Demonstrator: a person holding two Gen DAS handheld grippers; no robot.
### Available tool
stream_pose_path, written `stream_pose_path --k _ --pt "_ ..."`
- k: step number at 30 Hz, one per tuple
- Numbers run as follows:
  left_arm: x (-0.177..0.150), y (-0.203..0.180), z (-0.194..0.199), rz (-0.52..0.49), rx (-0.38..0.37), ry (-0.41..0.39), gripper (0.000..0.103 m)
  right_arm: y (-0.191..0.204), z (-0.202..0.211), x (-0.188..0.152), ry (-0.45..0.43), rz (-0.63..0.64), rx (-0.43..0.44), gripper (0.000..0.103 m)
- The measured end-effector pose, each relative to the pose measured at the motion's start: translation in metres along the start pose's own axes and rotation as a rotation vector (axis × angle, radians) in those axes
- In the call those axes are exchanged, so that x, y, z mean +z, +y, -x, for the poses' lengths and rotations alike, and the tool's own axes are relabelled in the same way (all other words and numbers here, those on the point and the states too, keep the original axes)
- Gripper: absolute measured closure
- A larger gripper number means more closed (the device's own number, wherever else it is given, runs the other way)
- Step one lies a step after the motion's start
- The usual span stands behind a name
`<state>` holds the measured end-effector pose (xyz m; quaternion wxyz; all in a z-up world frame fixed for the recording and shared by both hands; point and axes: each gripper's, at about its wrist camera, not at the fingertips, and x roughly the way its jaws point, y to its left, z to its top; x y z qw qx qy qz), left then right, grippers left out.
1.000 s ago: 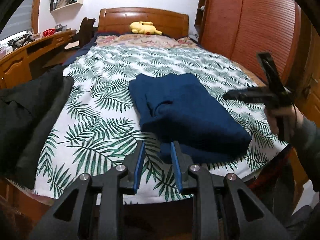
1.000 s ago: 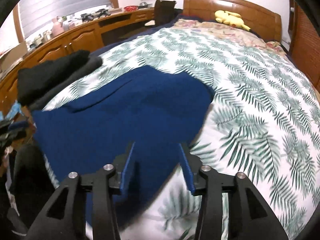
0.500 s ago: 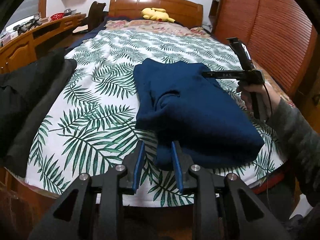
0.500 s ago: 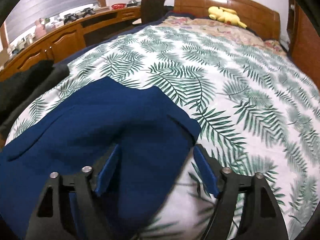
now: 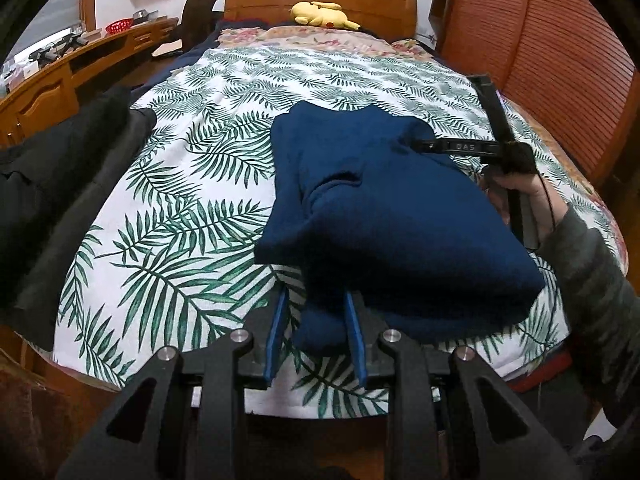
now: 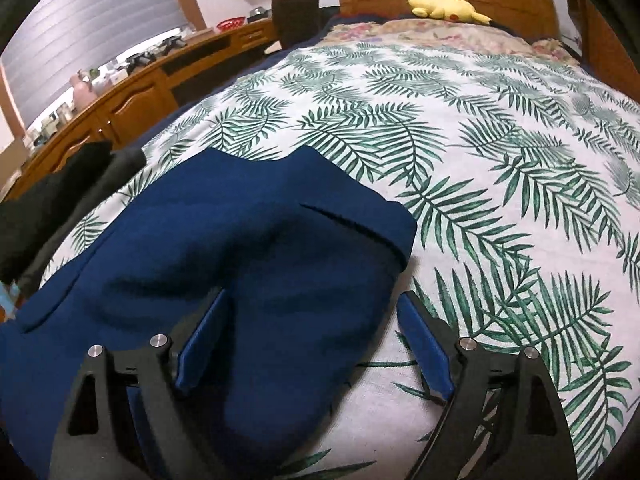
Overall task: Fold large clothes
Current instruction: 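Lift the folded blazer off the bed with the right tool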
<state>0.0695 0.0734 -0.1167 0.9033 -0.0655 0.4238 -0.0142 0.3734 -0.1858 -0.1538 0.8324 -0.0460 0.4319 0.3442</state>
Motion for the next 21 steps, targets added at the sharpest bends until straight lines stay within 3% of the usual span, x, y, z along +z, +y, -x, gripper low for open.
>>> stream_pose_path --k 6,15,21 --pt "-0.001 -0.008 0.009 -0.009 -0.019 -0.008 0.075 -0.002 -0.002 0.000 0.006 -0.013 0.016 0.016" --pt "-0.015 0.006 -0.018 0.059 -0.047 0.058 0.070 -0.006 -0.005 0.000 0.020 -0.032 0.050 0.016" --pt "-0.019 0.008 -0.022 0.075 -0.070 0.053 0.070 -0.007 -0.007 0.000 0.031 -0.034 0.071 0.019"
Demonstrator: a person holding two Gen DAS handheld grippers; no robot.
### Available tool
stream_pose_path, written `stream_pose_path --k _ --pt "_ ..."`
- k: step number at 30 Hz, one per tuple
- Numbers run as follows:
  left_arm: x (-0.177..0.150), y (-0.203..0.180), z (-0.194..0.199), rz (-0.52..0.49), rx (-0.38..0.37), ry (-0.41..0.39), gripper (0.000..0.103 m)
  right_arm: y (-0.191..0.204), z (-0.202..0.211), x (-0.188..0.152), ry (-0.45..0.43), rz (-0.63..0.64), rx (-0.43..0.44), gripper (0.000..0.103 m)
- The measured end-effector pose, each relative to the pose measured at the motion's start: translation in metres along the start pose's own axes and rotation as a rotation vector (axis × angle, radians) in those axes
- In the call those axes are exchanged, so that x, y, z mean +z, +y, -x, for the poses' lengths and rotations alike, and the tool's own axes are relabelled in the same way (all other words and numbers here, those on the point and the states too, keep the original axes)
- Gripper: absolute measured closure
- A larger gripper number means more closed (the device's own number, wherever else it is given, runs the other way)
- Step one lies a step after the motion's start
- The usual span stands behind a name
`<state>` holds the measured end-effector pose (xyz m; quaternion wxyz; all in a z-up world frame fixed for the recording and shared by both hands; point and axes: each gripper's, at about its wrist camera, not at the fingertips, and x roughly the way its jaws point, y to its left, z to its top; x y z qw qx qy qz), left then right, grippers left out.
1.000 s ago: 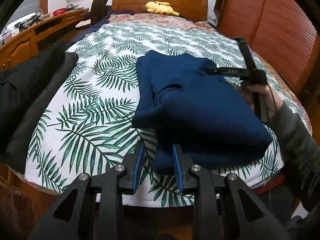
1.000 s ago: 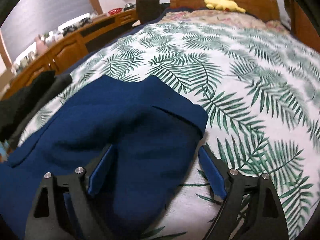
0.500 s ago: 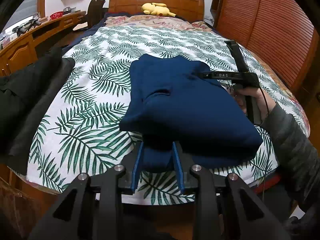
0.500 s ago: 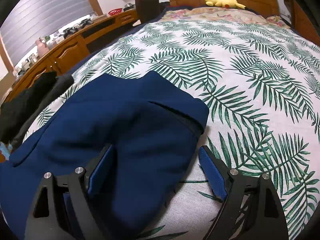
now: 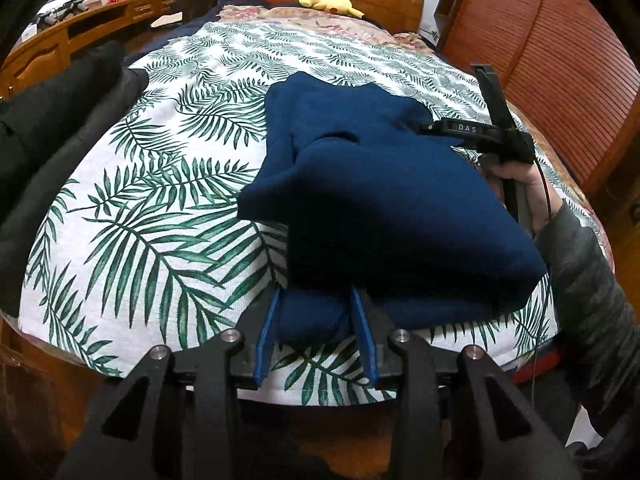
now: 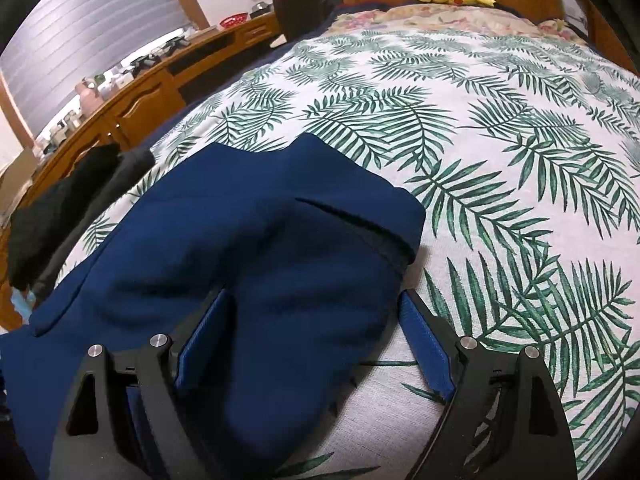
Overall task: Fold large clothes
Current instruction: 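Lift the folded blazer off the bed with the right tool, then carry the blazer to the dark clothes pile beside the bed and release it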
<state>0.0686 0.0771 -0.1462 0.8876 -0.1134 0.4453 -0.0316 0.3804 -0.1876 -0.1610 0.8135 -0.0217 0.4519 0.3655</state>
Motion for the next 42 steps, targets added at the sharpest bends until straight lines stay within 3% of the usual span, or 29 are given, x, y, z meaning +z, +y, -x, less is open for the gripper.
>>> stream_pose_path --k 4,9,12,15,19,22,30,38,40,42 --pt "0.000 0.001 0.003 0.000 -0.015 -0.004 0.070 0.002 -0.002 -0.001 0.005 0.017 0.021 0.027" --pt "-0.002 0.004 0.006 -0.003 -0.032 -0.023 0.071 0.003 0.002 -0.001 -0.011 0.007 0.081 0.060" --pt "-0.003 0.006 0.011 -0.011 -0.062 -0.047 0.087 0.003 0.011 0.003 -0.036 -0.044 0.126 0.077" --pt "0.000 0.008 0.019 -0.009 -0.093 -0.074 0.096 0.008 0.028 0.008 -0.098 -0.060 0.148 0.086" --pt "0.008 0.010 0.037 -0.019 -0.081 -0.148 0.103 0.037 0.057 0.020 -0.195 -0.001 0.120 0.089" --pt "0.020 0.021 0.050 -0.021 -0.112 -0.188 0.103 0.063 0.070 0.031 -0.229 0.057 0.080 0.090" --pt "0.046 0.059 0.093 -0.065 -0.056 -0.304 0.103 0.139 0.088 0.067 -0.292 0.174 0.014 0.091" --pt "0.086 0.143 0.182 -0.077 0.108 -0.443 0.103 0.250 0.084 0.133 -0.348 0.310 0.024 0.091" --pt "0.093 0.171 0.208 -0.060 0.172 -0.472 0.103 0.280 0.081 0.148 -0.363 0.348 0.037 0.091" --pt "0.097 0.195 0.232 -0.063 0.292 -0.507 0.103 0.315 0.076 0.165 -0.381 0.389 0.055 0.091"
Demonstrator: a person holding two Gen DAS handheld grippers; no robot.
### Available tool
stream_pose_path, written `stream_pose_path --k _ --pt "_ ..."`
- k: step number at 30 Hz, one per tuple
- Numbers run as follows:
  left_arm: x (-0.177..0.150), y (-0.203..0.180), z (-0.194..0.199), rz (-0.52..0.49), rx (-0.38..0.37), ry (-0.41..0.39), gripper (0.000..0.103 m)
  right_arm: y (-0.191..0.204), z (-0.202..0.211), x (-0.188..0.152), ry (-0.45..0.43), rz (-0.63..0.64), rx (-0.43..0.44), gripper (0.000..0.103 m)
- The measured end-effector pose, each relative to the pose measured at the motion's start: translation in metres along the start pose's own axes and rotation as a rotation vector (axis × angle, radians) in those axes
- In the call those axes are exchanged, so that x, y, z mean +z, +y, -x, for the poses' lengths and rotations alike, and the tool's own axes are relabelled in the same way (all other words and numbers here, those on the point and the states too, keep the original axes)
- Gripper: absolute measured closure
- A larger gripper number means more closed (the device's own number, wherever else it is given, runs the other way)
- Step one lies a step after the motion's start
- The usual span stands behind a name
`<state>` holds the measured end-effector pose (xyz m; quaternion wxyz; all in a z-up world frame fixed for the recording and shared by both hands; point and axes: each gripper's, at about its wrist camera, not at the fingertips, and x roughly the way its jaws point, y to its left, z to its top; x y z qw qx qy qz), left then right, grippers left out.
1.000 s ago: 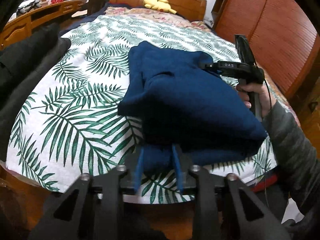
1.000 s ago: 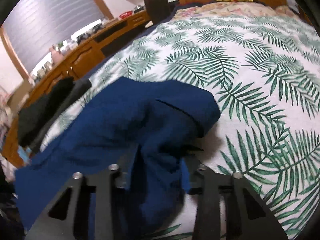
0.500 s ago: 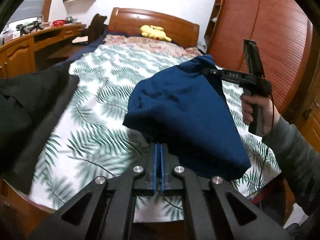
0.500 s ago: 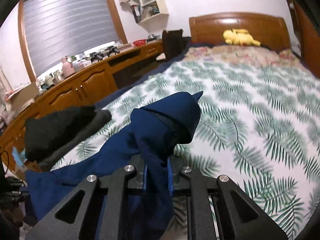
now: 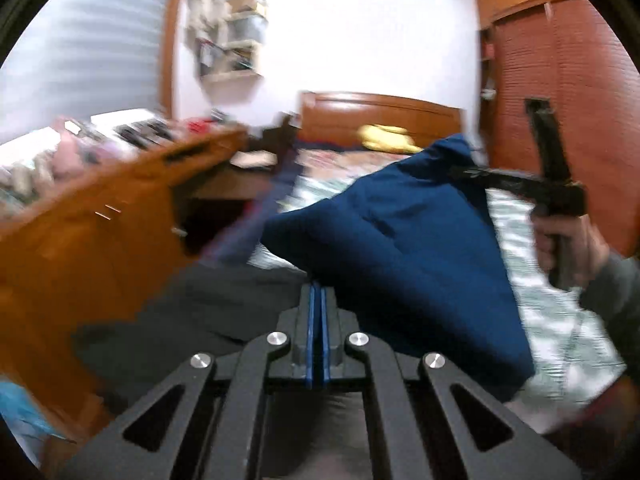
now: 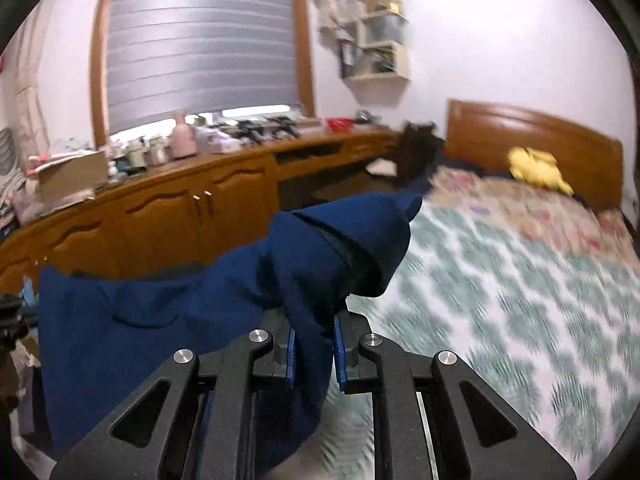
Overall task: Fold large clothes
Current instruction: 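Carry the blazer to the dark clothes pile beside the bed and release it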
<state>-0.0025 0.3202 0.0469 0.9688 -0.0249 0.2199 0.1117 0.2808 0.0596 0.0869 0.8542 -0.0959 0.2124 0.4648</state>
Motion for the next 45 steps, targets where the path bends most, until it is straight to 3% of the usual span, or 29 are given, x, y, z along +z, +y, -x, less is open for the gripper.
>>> stream_pose_path --k 5,7,10,11,14,16,23,26,28,30,36,45 --pt "0.008 0.083 0.020 0.048 0.161 -0.017 0.102 0.067 -0.050 0.050 -0.044 0.057 0.048 0.090" --pt "-0.002 0.113 0.016 0.067 0.238 0.004 0.102 0.091 -0.078 0.054 0.002 0.054 0.061 0.087" --pt "-0.033 0.159 -0.012 0.159 0.252 0.162 0.102 0.118 -0.124 0.033 0.172 0.045 0.050 0.067" --pt "-0.043 0.170 -0.019 0.189 0.255 0.195 0.102 0.128 -0.137 0.018 0.215 0.058 0.042 0.065" --pt "-0.071 0.187 -0.019 0.215 0.270 0.215 0.101 0.147 -0.147 -0.010 0.229 0.114 0.054 0.063" --pt "-0.083 0.195 -0.010 0.240 0.251 0.208 0.100 0.165 -0.155 -0.024 0.267 0.132 0.120 0.063" --pt "-0.081 0.188 0.019 0.205 0.254 0.185 0.095 0.237 -0.154 -0.042 0.232 0.179 0.324 0.063" --pt "-0.075 0.185 0.031 0.199 0.267 0.162 0.094 0.268 -0.163 -0.059 0.282 0.197 0.384 0.063" --pt "-0.073 0.183 0.034 0.191 0.265 0.152 0.094 0.286 -0.182 -0.086 0.373 0.250 0.332 0.062" --pt "-0.072 0.176 0.036 0.182 0.271 0.144 0.094 0.293 -0.188 -0.105 0.389 0.257 0.303 0.062" --pt "-0.068 0.159 0.039 0.149 0.278 0.126 0.093 0.290 -0.174 -0.109 0.329 0.236 0.274 0.062" --pt "-0.055 0.139 0.014 0.129 0.216 0.122 0.092 0.256 -0.135 -0.100 0.282 0.197 0.280 0.052"
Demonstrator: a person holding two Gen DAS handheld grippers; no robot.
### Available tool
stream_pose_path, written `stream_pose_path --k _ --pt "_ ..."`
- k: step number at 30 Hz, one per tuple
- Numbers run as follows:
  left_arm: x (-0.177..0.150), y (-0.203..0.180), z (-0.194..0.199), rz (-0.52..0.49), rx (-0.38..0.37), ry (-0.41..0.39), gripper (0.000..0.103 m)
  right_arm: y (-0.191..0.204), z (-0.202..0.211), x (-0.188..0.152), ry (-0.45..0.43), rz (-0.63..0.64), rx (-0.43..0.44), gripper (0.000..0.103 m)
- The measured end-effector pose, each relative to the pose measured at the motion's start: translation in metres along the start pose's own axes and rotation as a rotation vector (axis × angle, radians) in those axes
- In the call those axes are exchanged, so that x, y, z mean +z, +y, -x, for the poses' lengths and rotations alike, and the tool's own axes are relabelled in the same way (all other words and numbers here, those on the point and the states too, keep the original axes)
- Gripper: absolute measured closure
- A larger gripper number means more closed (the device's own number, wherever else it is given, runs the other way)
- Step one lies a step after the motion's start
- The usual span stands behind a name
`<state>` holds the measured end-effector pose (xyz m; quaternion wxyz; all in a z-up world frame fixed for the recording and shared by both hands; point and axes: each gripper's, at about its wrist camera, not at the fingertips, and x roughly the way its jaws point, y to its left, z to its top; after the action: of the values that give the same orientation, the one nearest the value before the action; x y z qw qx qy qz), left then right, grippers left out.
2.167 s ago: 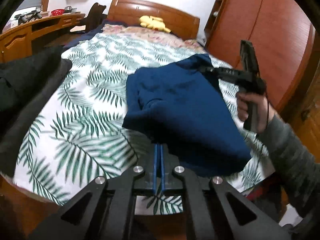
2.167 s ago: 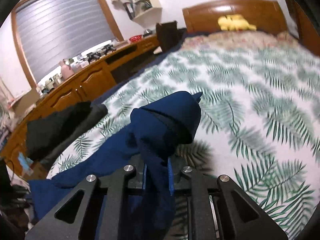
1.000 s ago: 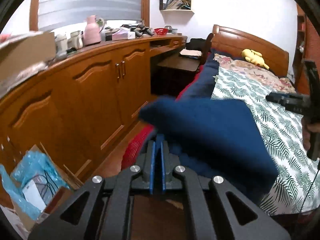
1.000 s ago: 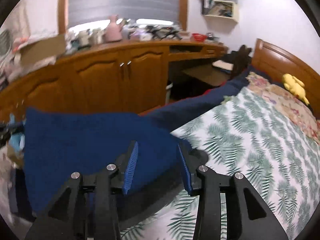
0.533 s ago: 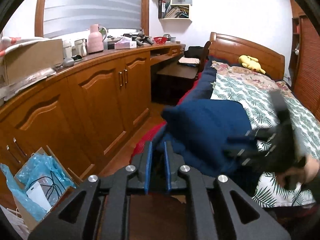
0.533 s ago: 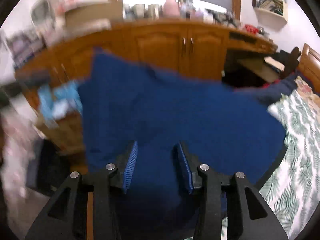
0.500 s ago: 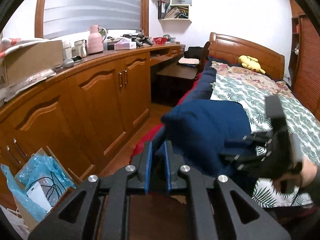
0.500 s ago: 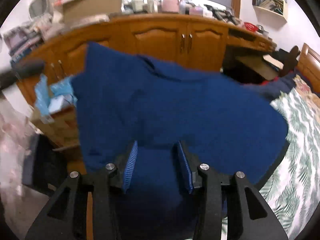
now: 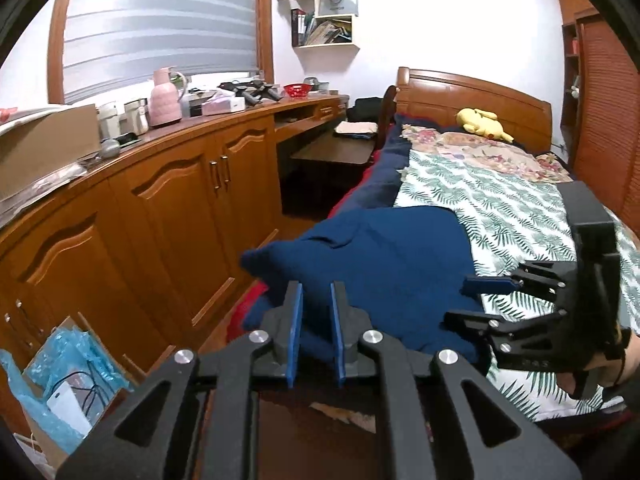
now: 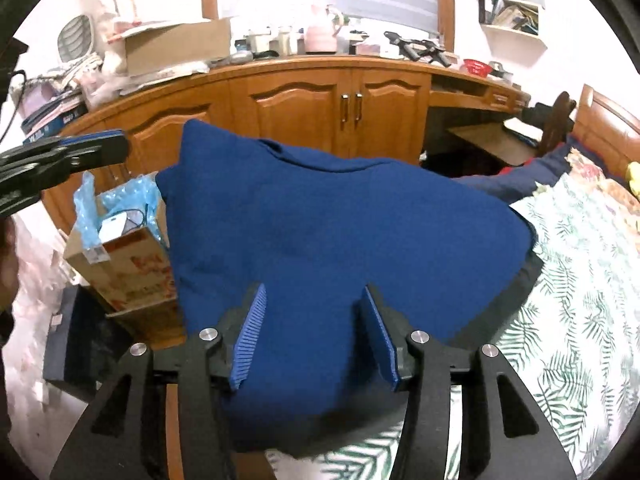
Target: Fold large clothes
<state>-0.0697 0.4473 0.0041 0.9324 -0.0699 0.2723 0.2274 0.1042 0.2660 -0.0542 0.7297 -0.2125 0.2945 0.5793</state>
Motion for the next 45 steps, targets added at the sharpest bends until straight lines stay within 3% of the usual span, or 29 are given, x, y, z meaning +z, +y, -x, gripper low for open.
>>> stream_pose_path --k 13,23,38,45 --pt "-0.012 -0.020 -0.064 -0.003 0.034 0.118 0.091 -0.029 0.044 -0.032 -0.007 -0.023 -0.033 0.052" --pt "-0.017 -0.036 -0.051 -0.006 0.060 0.103 0.091 -0.051 0.085 -0.059 -0.042 -0.078 -0.031 0.051" --pt "0.002 -0.126 -0.017 -0.103 -0.036 0.037 0.090 -0.103 0.155 -0.099 -0.095 -0.167 -0.115 0.048" --pt "0.004 -0.200 -0.010 -0.162 -0.122 0.027 0.090 -0.133 0.194 -0.130 -0.118 -0.235 -0.181 0.044"
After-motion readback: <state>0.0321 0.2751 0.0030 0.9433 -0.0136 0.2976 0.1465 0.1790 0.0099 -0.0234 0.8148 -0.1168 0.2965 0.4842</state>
